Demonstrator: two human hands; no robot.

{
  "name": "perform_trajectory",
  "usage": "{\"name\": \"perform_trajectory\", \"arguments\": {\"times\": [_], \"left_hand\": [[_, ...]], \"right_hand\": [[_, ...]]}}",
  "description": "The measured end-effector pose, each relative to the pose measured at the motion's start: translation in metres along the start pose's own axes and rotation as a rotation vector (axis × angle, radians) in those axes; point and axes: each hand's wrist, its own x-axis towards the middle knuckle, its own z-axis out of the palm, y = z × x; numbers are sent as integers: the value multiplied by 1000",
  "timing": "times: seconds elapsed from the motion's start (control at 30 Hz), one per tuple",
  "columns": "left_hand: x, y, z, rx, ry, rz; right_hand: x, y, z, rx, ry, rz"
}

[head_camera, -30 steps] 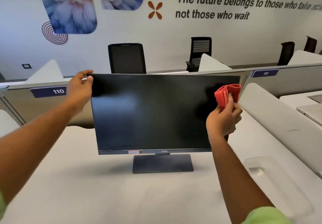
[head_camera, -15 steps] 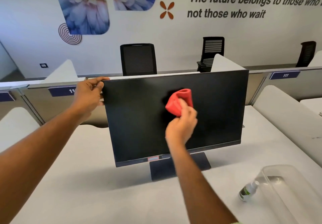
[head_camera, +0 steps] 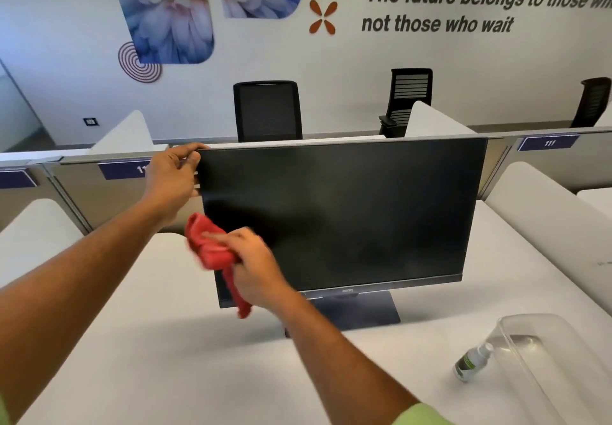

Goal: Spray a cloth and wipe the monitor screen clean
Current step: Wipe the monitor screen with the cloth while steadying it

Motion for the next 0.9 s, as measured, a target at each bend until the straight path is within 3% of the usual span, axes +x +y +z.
{"name": "perform_trajectory", "arguments": {"times": [0.07, 0.17, 0.23, 0.3, 0.37, 0.47, 0.73, 0.9], "left_hand": [[2, 1, 1, 12, 11, -3], [-1, -4, -5, 46, 28, 8], [-5, -6, -8, 37, 19, 11], [-7, -4, -6, 12, 18, -4], [-9, -2, -3, -8, 32, -22], [-10, 1, -2, -11, 36, -49], [-15, 8, -7, 11, -90, -7], [-10, 8, -18, -30, -146, -54]], "right_hand": [[-7, 2, -47, 58, 332, -23], [-17, 30, -146, -184, 913, 57], [-21, 57, -223, -274, 1159, 185], [-18, 72, -271, -229, 1238, 415], [-6, 81, -281, -196, 1183, 541], [18, 74, -246, -237, 1068, 535], [55, -8, -65, -366, 739, 158], [51, -32, -5, -550, 477, -35]]}}
